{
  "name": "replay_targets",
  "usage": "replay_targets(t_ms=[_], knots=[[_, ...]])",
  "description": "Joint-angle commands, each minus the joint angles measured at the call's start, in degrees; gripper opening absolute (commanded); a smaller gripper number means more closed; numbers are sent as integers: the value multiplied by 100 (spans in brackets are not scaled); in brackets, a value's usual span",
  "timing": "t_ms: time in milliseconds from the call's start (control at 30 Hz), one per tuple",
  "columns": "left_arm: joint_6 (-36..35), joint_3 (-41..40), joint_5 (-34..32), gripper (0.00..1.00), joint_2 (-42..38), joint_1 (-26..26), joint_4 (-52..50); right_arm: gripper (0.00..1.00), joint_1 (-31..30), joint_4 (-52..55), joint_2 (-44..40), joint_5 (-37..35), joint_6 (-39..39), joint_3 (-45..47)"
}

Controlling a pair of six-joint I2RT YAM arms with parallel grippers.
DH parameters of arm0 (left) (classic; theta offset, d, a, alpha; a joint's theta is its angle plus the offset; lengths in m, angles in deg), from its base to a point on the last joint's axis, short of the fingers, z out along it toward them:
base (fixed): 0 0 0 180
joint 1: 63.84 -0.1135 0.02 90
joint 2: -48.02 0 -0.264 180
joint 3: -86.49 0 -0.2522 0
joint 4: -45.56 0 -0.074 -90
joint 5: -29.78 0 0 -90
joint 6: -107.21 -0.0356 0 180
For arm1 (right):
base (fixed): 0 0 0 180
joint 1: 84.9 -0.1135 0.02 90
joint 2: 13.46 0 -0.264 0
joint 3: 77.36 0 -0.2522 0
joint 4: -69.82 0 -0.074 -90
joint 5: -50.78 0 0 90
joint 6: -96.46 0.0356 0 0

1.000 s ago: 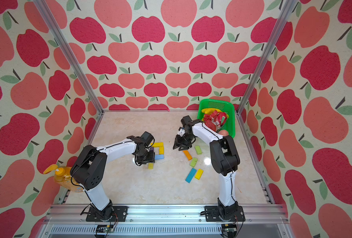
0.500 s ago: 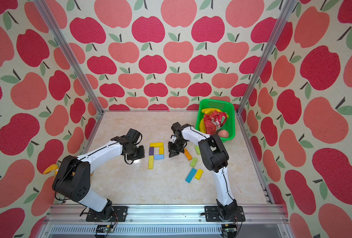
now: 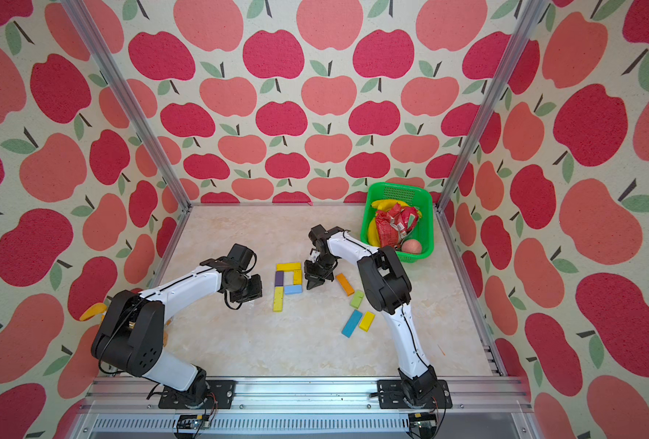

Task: Assemble the letter p with building blocks
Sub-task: Adjust the building block at the center of the board.

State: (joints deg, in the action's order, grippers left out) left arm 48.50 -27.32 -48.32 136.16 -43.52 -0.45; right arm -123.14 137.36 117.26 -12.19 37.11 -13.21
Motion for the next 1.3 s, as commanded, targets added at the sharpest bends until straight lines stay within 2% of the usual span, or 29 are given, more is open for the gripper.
replay_targets(t_ms=[0, 1267], knots=[[-175, -84, 136, 24, -156, -71, 162, 8, -99, 342, 216, -38, 100, -273], [-320, -219, 339, 23, 89, -150, 298, 11, -292, 467, 420, 66, 191, -543]])
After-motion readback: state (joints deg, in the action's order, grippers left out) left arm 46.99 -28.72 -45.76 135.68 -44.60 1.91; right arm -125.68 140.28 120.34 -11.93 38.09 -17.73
